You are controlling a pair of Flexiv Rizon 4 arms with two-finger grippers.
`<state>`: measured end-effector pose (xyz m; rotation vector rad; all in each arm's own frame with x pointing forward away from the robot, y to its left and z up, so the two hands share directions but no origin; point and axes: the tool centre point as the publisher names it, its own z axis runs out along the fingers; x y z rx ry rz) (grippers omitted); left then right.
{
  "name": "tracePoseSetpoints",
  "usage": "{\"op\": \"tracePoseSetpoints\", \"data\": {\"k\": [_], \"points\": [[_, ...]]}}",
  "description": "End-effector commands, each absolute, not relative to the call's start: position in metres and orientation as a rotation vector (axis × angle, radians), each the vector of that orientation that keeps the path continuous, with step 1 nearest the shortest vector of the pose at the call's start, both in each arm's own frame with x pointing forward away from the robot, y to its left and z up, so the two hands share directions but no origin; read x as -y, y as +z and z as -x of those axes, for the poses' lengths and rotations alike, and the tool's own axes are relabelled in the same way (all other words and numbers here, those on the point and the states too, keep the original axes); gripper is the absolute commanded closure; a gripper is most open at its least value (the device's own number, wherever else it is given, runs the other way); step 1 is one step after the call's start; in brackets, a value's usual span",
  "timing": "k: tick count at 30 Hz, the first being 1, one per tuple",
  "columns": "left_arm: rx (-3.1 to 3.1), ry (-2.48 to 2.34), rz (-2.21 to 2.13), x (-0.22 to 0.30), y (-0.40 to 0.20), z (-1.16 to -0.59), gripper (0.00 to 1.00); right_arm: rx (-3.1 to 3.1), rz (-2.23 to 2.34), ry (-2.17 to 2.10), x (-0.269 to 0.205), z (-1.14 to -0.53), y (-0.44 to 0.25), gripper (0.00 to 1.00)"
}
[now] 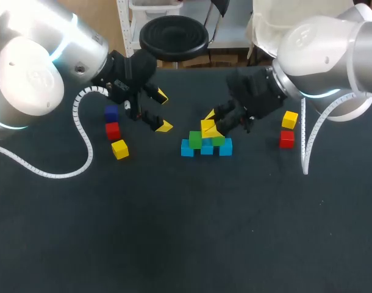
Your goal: Place the blue cubes, place green cubes on the blue cubes, place the yellow cubes on the green cubes, then place the red cubes on the yellow cubes, and place purple cube on the red cubes.
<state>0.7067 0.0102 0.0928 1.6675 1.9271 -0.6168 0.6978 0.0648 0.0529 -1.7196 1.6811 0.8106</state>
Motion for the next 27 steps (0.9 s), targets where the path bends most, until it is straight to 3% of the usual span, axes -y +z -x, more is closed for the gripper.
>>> {"op": "tracePoseSetpoints", "data": {"k": [1, 27], "points": [[-1.919, -0.619, -1.666, -0.0115, 0.0919, -0.7060, 0.00, -1.682, 1.720, 0.811, -0.0649, -0.7000, 0.0529, 1.00], [-1.919, -0.619, -1.666, -0.0115, 0.0919, -0.7060, 0.00, -1.695, 1.716, 0.820, -0.0662, -0.7037, 0.0469, 1.00]]}}
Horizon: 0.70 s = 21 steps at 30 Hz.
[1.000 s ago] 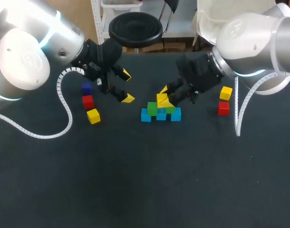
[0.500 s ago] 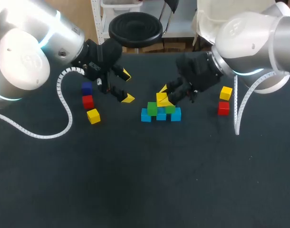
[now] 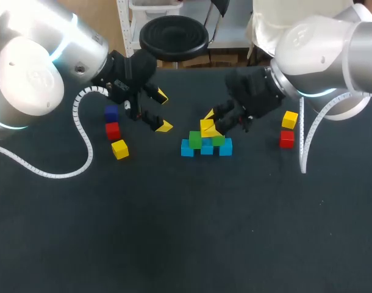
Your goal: Place the blue cubes, place green cubes on the blue cubes, place the yellow cubes on the green cubes, then place the red cubes on the yellow cubes, and place purple cube on the red cubes.
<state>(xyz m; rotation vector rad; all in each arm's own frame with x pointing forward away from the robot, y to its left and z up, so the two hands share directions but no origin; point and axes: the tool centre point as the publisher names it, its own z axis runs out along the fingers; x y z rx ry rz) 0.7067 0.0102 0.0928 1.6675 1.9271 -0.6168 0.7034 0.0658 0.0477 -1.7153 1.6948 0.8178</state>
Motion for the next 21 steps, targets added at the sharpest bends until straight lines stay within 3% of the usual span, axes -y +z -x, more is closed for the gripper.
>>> {"op": "tracePoseSetpoints", "data": {"k": [1, 21], "points": [[-1.919, -0.619, -1.666, -0.0115, 0.0919, -0.7060, 0.00, -1.696, 1.717, 0.821, -0.0663, -0.7037, 0.0466, 1.00], [-1.919, -0.619, -1.666, -0.0115, 0.0919, -0.7060, 0.00, -1.693, 1.715, 0.815, -0.0660, -0.7092, 0.0431, 1.00]]}}
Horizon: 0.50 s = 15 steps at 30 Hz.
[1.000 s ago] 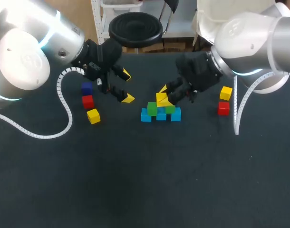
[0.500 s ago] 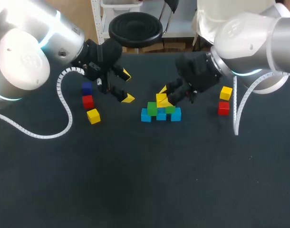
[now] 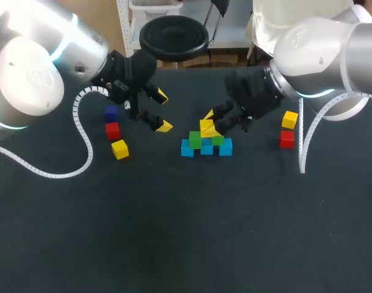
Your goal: Place the blue cubes, place green cubes on the blue cubes, place the yellow cubes on the green cubes, then place the red cubes on the yellow cubes, and place purple cube on the red cubes.
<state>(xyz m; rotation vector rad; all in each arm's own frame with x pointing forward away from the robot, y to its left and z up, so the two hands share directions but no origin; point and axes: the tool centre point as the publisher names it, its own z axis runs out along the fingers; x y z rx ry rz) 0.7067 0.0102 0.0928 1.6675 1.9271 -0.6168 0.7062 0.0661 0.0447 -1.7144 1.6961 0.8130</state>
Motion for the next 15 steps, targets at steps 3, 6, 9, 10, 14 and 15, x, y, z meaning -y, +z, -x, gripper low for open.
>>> {"op": "tracePoseSetpoints", "data": {"k": [3, 6, 9, 10, 14, 15], "points": [[-1.919, -0.619, -1.666, -0.0115, 0.0919, -0.7060, 0.00, -1.691, 1.715, 0.814, -0.0676, -0.7112, 0.0437, 1.00], [-1.919, -0.619, -1.666, -0.0115, 0.0919, -0.7060, 0.00, -1.688, 1.717, 0.816, -0.0684, -0.7124, 0.0434, 1.00], [-1.919, -0.619, -1.666, -0.0115, 0.0919, -0.7060, 0.00, -1.688, 1.715, 0.819, -0.0689, -0.7127, 0.0426, 0.85], [-1.919, -0.619, -1.666, -0.0115, 0.0919, -0.7060, 0.00, -1.688, 1.714, 0.822, -0.0691, -0.7126, 0.0422, 0.77], [-1.919, -0.619, -1.666, -0.0115, 0.0919, -0.7060, 0.00, -1.691, 1.710, 0.832, -0.0700, -0.7120, 0.0410, 0.00], [-1.919, -0.619, -1.666, -0.0115, 0.0919, -0.7060, 0.00, -1.691, 1.707, 0.834, -0.0699, -0.7118, 0.0409, 0.00]]}}
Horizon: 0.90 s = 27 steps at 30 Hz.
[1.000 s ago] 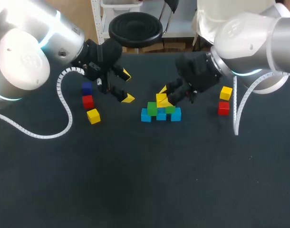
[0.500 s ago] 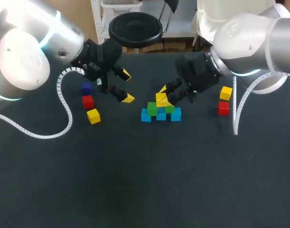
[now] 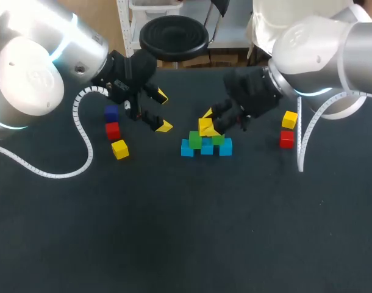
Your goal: Place the blue cubes, place green cubes on the blue cubes, place the yellow cubes on the green cubes, then place the red cubes on the yellow cubes, and place purple cube on the red cubes.
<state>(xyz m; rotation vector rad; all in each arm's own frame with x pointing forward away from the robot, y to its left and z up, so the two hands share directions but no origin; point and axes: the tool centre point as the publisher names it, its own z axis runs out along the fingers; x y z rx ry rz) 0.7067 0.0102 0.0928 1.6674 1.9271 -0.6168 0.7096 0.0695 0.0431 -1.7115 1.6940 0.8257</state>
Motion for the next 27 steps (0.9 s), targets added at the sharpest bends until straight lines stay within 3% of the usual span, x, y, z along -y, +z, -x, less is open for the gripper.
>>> {"op": "tracePoseSetpoints", "data": {"k": [1, 16, 27], "points": [[-1.919, -0.619, -1.666, -0.012, 0.092, -0.706, 0.00, -1.691, 1.705, 0.835, -0.069, -0.712, 0.041, 0.00], [-1.919, -0.619, -1.666, -0.012, 0.092, -0.706, 0.00, -1.677, 1.675, 0.814, -0.062, -0.709, 0.050, 0.00], [-1.919, -0.619, -1.666, -0.012, 0.092, -0.706, 0.00, -1.663, 1.595, 0.704, -0.029, -0.683, 0.088, 0.00]]}}
